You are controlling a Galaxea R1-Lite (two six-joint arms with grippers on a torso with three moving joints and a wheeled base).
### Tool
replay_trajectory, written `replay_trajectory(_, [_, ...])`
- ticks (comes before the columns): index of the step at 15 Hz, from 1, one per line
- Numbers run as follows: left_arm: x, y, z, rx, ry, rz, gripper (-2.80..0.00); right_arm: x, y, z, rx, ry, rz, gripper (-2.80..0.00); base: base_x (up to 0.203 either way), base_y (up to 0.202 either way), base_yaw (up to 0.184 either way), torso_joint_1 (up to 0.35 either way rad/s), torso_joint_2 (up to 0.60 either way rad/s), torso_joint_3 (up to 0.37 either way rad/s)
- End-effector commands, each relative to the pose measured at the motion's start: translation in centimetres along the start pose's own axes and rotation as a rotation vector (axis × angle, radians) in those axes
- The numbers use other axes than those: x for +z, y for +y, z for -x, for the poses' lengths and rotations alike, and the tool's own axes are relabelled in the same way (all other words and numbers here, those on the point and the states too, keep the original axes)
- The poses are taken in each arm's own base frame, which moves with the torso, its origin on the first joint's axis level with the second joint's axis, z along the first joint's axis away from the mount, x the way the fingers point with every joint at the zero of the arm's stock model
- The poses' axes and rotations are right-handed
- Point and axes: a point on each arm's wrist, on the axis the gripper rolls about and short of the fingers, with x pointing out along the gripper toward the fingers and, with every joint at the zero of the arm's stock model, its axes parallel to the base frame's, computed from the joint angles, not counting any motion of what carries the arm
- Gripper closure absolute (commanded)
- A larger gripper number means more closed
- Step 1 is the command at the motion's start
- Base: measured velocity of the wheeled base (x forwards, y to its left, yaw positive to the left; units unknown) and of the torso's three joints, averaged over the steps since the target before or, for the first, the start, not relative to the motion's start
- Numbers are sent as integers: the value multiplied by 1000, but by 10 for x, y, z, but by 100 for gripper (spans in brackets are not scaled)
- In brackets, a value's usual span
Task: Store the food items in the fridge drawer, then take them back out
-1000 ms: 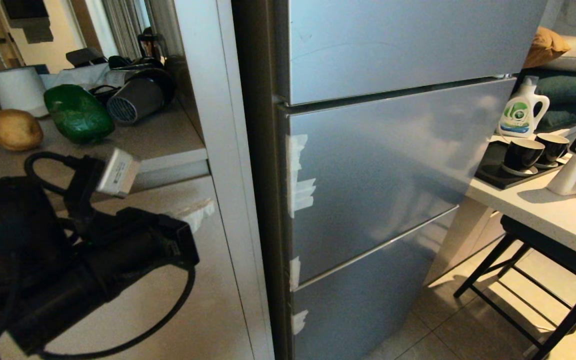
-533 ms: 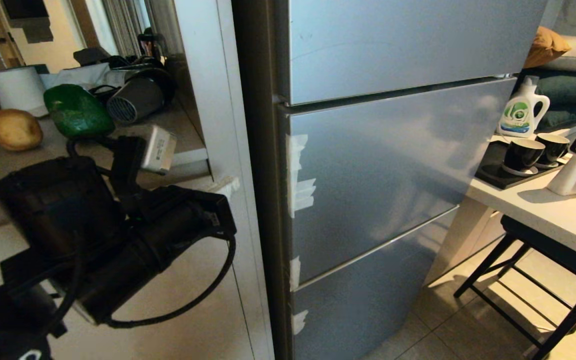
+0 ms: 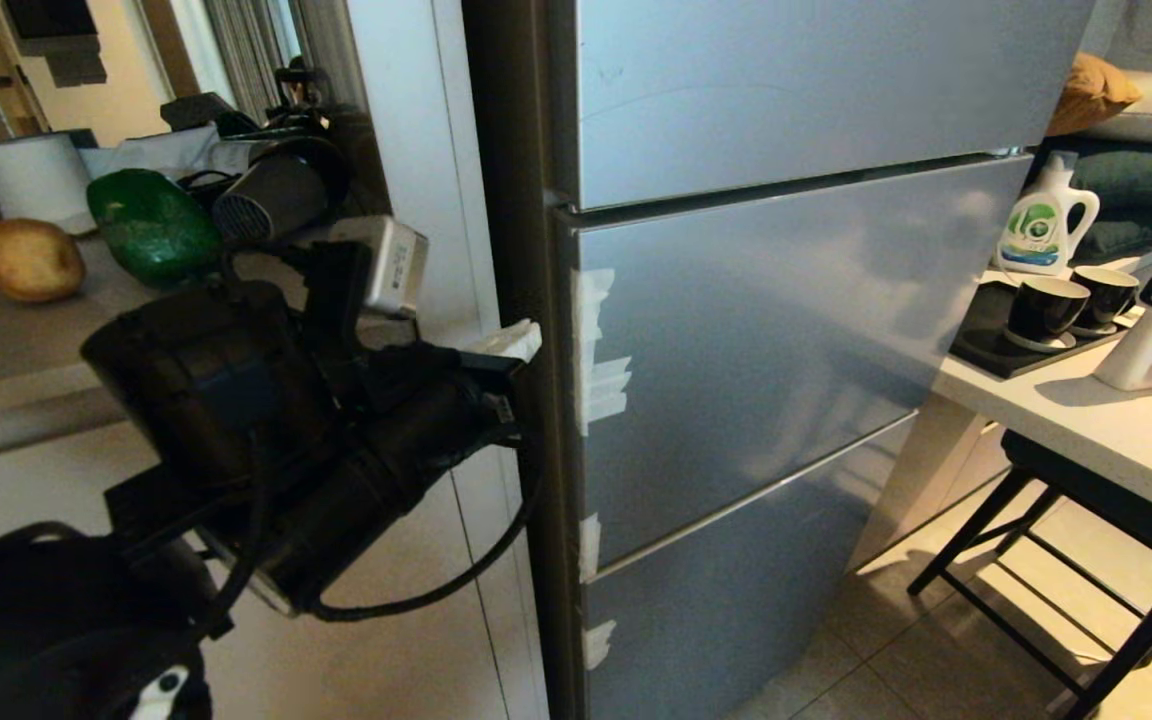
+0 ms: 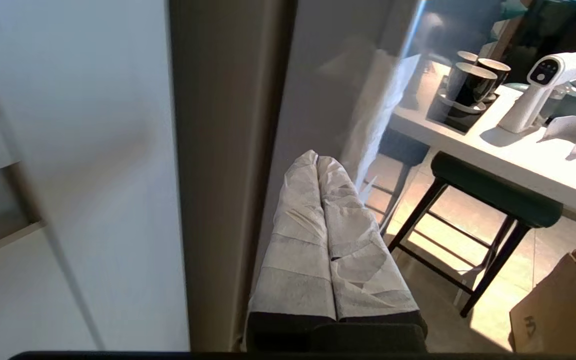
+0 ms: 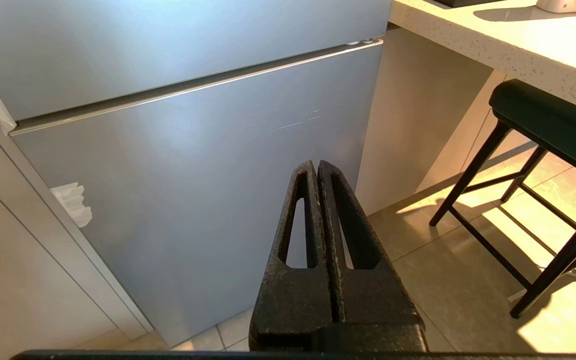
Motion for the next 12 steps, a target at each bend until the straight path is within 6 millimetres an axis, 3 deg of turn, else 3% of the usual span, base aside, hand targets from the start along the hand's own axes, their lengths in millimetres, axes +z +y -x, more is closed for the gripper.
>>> replay_trajectory(1, [-1, -2, -8, 24, -9, 0, 0, 0, 0, 0, 0, 1, 0, 0, 0, 0, 0, 0, 0, 0])
replay_trajectory(12, [-13, -10, -40, 43, -8, -3, 0, 0, 0, 0, -1, 1, 0, 0, 0, 0, 0, 0, 0, 0])
